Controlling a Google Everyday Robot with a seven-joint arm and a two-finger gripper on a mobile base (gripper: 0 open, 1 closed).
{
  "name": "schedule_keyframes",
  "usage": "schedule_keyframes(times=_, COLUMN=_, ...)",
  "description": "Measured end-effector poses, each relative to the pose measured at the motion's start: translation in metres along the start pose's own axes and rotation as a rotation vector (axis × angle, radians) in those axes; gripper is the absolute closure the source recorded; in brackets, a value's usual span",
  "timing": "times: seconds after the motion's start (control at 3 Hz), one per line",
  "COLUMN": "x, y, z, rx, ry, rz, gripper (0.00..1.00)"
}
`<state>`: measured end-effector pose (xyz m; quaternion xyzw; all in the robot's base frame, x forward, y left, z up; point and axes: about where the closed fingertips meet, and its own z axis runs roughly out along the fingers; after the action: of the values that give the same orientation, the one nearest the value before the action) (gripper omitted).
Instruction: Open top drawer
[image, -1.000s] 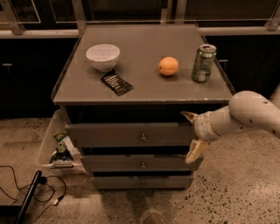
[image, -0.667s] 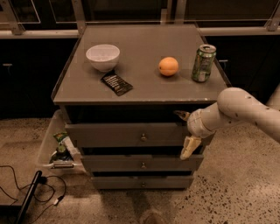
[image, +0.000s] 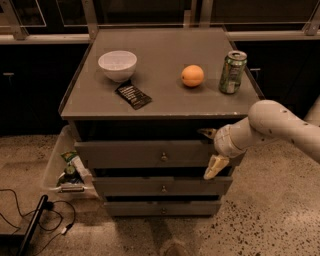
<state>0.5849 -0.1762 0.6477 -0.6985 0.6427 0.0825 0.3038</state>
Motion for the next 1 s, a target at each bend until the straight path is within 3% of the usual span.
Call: schedule_keyframes(times=1.0, x=-0.0001, y=0.0002, z=0.0001, rx=-0.001, ry=0.000, rz=0.000, gripper=0.83)
